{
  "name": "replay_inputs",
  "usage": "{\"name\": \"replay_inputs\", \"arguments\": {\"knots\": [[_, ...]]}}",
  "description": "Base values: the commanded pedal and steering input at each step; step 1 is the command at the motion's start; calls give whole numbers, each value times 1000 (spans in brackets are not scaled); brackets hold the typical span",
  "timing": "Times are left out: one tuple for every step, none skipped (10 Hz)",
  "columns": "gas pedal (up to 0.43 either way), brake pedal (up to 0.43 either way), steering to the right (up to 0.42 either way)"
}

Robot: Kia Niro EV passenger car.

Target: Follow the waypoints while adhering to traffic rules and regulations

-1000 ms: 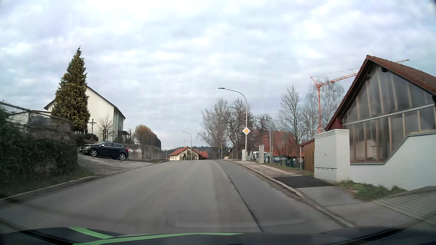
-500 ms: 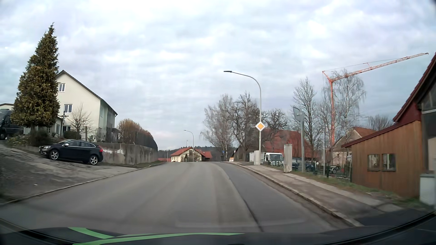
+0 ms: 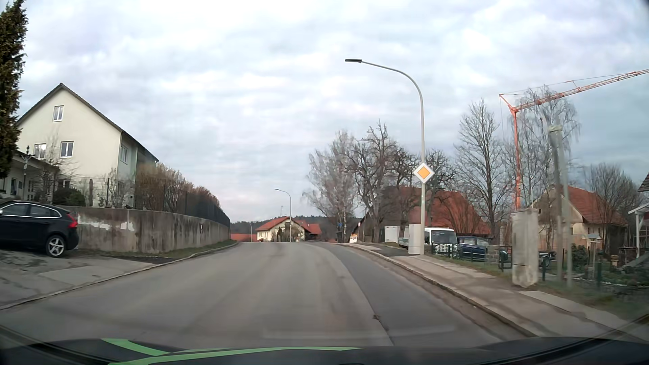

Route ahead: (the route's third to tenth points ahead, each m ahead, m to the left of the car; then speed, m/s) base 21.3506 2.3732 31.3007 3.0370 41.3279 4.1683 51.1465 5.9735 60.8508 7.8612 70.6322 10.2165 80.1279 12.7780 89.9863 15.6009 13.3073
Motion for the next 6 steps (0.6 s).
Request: {"name": "replay_inputs", "arguments": {"knots": [[150, 0, -11], [150, 0, -11], [150, 0, -11], [150, 0, -12], [150, 0, -14], [150, 0, -15]]}}
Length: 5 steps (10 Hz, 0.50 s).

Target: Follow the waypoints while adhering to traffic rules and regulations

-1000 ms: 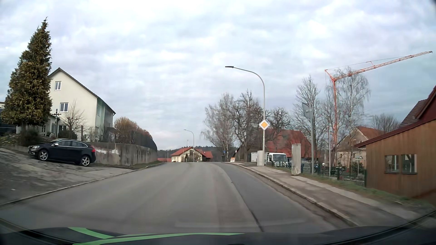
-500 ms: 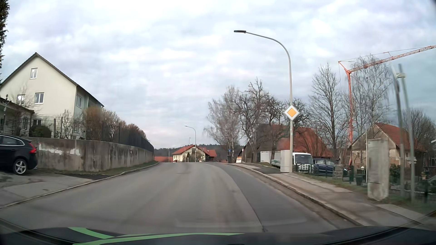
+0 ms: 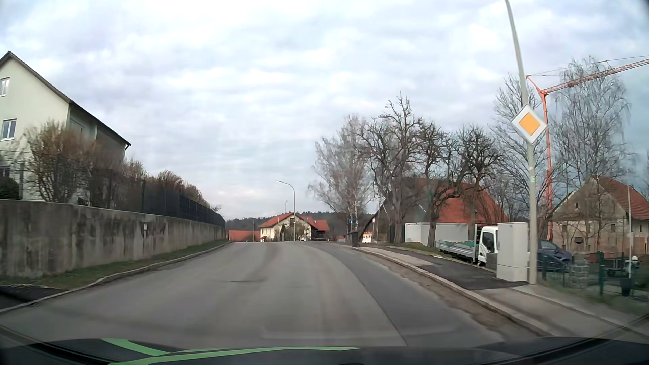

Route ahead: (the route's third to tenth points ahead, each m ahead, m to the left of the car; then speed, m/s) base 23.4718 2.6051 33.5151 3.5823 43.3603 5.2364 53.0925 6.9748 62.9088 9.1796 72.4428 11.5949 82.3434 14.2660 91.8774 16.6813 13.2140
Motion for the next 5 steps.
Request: {"name": "replay_inputs", "arguments": {"knots": [[150, 0, -16], [150, 0, -17], [150, 0, -19], [150, 0, -20], [150, 0, -21]]}}
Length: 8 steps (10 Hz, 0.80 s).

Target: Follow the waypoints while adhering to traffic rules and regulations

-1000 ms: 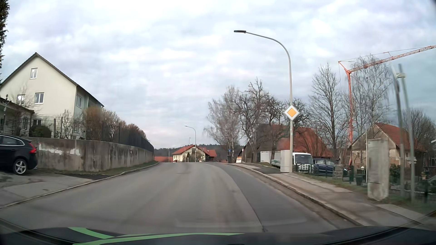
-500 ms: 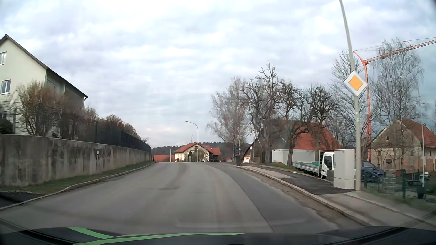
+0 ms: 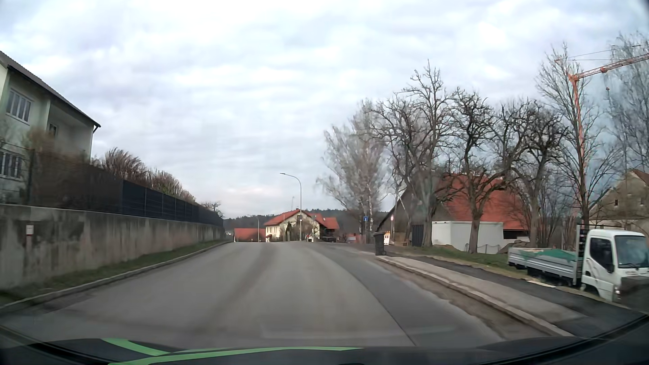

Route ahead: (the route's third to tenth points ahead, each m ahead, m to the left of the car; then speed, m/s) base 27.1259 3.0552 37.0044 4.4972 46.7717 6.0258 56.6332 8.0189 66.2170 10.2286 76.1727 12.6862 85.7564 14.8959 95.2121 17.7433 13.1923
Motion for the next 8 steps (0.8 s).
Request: {"name": "replay_inputs", "arguments": {"knots": [[138, 0, -23], [138, 0, -24], [130, 0, -25], [118, 0, -26], [118, 0, -27], [110, 0, -27], [110, 0, -27], [110, 0, -27]]}}
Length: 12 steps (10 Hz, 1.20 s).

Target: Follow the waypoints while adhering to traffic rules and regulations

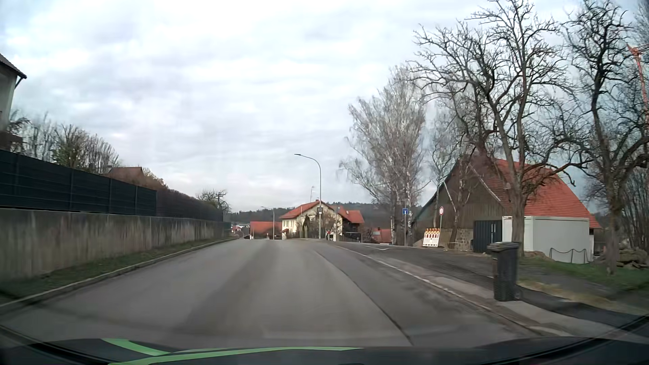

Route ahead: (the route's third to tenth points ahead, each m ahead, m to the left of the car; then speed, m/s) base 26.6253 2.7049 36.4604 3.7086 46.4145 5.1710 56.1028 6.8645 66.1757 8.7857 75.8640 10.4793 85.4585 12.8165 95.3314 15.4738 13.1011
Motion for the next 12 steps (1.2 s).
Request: {"name": "replay_inputs", "arguments": {"knots": [[110, 0, -27], [98, 0, -27], [87, 0, -26], [87, 0, -26], [87, 0, -25], [79, 0, -24], [79, 0, -24], [59, 0, -22], [0, 0, -21], [0, 0, -20], [0, 0, -19], [0, 0, -16]]}}
